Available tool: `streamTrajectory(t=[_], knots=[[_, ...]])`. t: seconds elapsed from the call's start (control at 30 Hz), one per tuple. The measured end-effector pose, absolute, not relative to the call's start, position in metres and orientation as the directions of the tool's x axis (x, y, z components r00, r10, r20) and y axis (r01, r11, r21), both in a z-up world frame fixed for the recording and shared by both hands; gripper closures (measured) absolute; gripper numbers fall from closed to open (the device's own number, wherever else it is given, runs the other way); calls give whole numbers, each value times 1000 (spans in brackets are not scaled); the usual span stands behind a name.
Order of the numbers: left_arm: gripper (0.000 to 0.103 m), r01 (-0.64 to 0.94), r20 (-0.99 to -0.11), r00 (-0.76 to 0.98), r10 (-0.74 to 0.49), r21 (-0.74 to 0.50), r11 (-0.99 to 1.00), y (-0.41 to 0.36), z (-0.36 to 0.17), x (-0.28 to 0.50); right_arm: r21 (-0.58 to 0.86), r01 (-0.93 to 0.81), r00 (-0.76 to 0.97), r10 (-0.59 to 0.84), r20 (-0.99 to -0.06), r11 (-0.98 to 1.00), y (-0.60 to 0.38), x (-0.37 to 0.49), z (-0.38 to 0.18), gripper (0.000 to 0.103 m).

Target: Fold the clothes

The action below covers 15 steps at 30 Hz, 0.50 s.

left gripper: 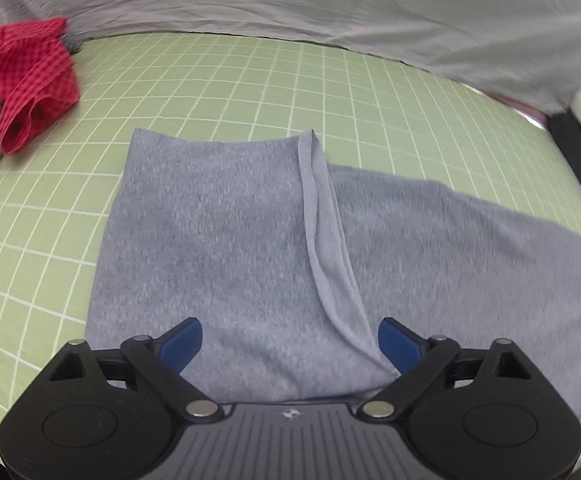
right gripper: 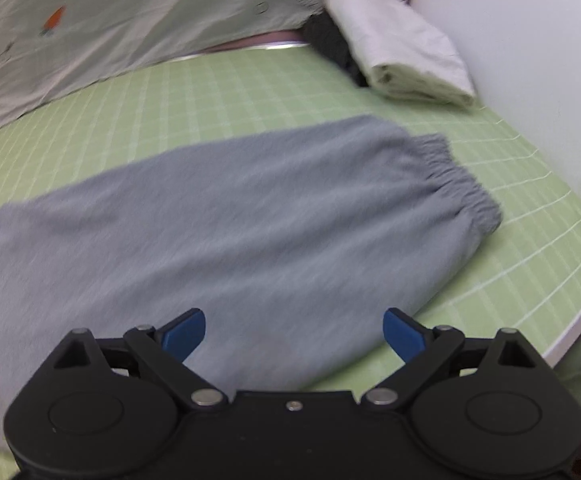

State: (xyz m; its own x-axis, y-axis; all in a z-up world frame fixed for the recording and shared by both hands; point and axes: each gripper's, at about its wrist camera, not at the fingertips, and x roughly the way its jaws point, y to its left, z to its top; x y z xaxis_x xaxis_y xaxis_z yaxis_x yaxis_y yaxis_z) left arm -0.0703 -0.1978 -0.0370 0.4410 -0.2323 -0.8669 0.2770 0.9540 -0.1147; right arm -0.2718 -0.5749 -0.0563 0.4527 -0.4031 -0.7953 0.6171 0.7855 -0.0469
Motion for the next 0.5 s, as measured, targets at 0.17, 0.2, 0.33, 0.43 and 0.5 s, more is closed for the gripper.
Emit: streamTrajectory(t=[0.17,0.2,0.33,0.43,0.5], knots=[[8,225,-871,455,-187,-91,970,-216,-40,-68,-78,674,420,-468,-778,734,-634,-271,-65,5],[7,214,-872,457,-176,-84,973,-219,-40,-67,-94,683,408,-486,-773,724,-647,-271,-68,4],[6,175,-886,447,-126,-52,983,-232,-45,-61,-137,713,372,-536,-758,688,-696,-271,-76,3],[6,168,-895,437,-93,-20,986,-243,-48,-56,-141,729,354,-545,-760,670,-728,-270,-85,2],[6,173,-896,436,-81,-4,985,-250,-48,-53,-132,733,351,-537,-767,667,-743,-268,-94,1]])
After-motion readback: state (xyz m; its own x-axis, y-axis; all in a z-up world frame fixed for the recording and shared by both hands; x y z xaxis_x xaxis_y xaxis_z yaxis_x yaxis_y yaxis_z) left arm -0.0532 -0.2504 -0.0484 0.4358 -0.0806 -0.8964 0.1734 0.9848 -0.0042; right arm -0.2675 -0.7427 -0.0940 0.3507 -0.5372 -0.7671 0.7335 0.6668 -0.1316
